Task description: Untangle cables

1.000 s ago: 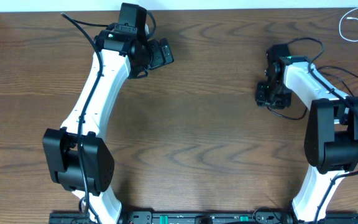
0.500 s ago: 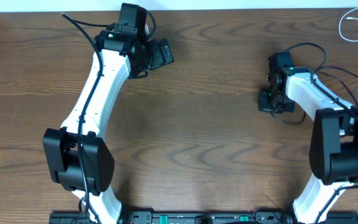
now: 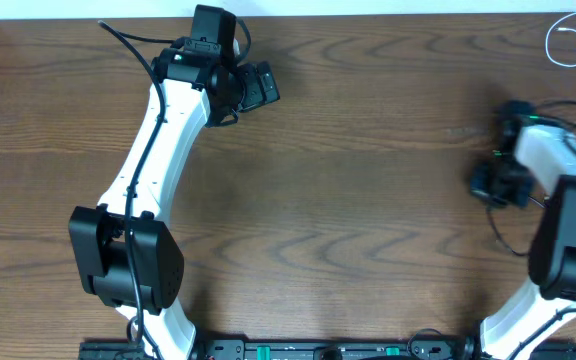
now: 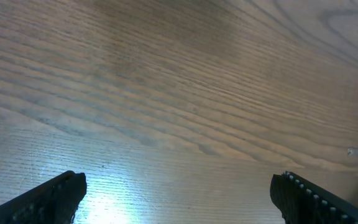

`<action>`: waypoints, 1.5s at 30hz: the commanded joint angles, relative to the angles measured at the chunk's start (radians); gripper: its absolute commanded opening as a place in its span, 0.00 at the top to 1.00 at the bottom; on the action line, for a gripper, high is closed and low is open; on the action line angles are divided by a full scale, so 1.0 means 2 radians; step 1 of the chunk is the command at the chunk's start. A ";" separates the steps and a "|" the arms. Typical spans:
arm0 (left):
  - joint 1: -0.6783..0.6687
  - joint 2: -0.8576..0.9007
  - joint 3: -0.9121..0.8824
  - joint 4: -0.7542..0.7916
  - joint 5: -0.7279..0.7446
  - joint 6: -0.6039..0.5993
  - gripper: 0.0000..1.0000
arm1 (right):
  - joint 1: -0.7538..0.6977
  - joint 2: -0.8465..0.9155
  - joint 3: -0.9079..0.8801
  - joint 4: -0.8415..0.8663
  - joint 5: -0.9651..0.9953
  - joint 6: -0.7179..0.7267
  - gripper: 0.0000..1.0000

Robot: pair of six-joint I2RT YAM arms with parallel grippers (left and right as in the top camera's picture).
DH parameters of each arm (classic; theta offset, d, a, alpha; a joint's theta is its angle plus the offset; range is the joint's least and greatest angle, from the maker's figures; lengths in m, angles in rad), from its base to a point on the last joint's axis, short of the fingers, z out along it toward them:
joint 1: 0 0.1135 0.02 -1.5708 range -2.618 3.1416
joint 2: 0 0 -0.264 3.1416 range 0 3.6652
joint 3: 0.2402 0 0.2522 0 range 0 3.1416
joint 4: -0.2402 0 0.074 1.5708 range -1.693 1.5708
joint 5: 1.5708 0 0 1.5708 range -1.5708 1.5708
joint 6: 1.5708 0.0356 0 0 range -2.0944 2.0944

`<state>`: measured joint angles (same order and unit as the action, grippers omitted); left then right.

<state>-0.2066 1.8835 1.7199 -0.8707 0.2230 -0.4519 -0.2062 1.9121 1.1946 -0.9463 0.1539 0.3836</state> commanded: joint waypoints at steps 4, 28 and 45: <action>0.000 0.004 -0.006 -0.001 -0.003 -0.003 0.01 | -0.105 -0.054 0.076 0.003 0.011 0.002 0.99; 0.000 0.004 -0.006 -0.001 -0.003 -0.003 0.01 | -0.158 -0.072 0.221 0.052 -0.179 -0.043 0.74; 0.000 0.004 -0.006 -0.001 -0.003 -0.003 0.01 | 0.078 -0.363 0.303 -0.222 -0.263 -0.099 0.01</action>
<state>-0.2066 1.8843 1.7145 -0.8711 0.2226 -0.4519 -0.0792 1.2675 1.7874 -1.3689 -0.3244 0.1764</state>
